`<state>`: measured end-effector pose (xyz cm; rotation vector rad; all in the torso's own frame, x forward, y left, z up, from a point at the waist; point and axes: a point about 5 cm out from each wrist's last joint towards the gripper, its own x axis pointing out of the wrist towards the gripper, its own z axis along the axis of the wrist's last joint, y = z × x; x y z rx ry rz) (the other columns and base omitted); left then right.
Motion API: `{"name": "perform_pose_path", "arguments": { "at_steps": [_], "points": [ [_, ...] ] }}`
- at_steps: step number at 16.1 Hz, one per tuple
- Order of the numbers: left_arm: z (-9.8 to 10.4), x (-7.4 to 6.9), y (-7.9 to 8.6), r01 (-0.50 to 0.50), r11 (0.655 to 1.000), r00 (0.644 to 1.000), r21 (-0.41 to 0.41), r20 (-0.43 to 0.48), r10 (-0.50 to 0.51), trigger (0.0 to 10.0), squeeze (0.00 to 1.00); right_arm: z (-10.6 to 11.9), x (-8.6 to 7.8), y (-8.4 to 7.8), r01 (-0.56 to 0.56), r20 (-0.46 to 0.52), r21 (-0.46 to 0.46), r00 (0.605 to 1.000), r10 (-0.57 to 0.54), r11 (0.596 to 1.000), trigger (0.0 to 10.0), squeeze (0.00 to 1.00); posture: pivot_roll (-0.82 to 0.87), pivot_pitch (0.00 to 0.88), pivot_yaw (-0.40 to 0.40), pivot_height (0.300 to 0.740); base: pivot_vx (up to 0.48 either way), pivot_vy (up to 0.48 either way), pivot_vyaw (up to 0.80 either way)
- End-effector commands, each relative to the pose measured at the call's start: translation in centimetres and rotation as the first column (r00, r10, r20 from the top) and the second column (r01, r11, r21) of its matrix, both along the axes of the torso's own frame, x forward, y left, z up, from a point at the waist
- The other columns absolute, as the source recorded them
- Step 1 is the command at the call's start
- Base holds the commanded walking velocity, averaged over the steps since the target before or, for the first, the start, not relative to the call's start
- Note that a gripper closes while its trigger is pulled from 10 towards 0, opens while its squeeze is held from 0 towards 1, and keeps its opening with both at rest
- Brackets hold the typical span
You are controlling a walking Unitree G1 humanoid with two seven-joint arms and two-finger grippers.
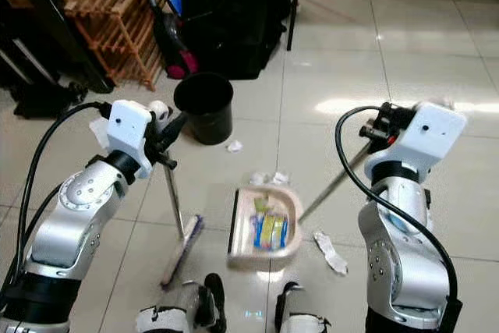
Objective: Sweep floor
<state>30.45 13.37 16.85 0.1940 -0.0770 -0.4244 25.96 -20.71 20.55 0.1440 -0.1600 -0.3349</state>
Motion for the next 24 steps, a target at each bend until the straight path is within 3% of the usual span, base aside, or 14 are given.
{"name": "perform_pose_path", "arguments": {
  "at_steps": [1, 4, 14, 24],
  "points": [
    [0.3, -0.2, 0.1, -0.010, 1.000, 1.000, 0.013, 0.015, 0.010, 10.0, 0.00, 1.5, -0.3, 0.0, -0.004, 0.077, -0.017, 0.997, 0.005, 1.000, 10.0, 0.00, -0.06, 0.154, 0.077, 0.740, 0.000, 0.000, 0.00],
    [0.5, 0.1, 0.7, -0.032, 0.999, 0.999, 0.020, 0.025, 0.031, 10.0, 0.00, 1.9, 0.3, 0.3, -0.019, 0.066, -0.067, 0.998, 0.023, 0.998, 10.0, 0.00, -0.06, 0.150, 0.065, 0.740, 0.000, 0.000, 0.00],
    [1.4, 0.4, 0.9, -0.044, 0.999, 0.997, 0.015, 0.059, 0.043, 10.0, 0.00, 0.7, 0.6, 1.4, -0.052, 0.012, -0.041, 0.999, 0.053, 0.998, 10.0, 0.00, -0.05, 0.149, 0.046, 0.740, 0.000, 0.363, 0.00],
    [1.3, -0.2, 1.5, -0.056, 0.998, 0.996, 0.030, 0.070, 0.054, 10.0, 0.00, 0.8, 0.8, 2.2, -0.113, -0.001, -0.040, 0.994, 0.113, 0.993, 10.0, 0.00, -0.05, 0.142, 0.025, 0.740, 0.000, 0.396, 0.00]
  ]
}}
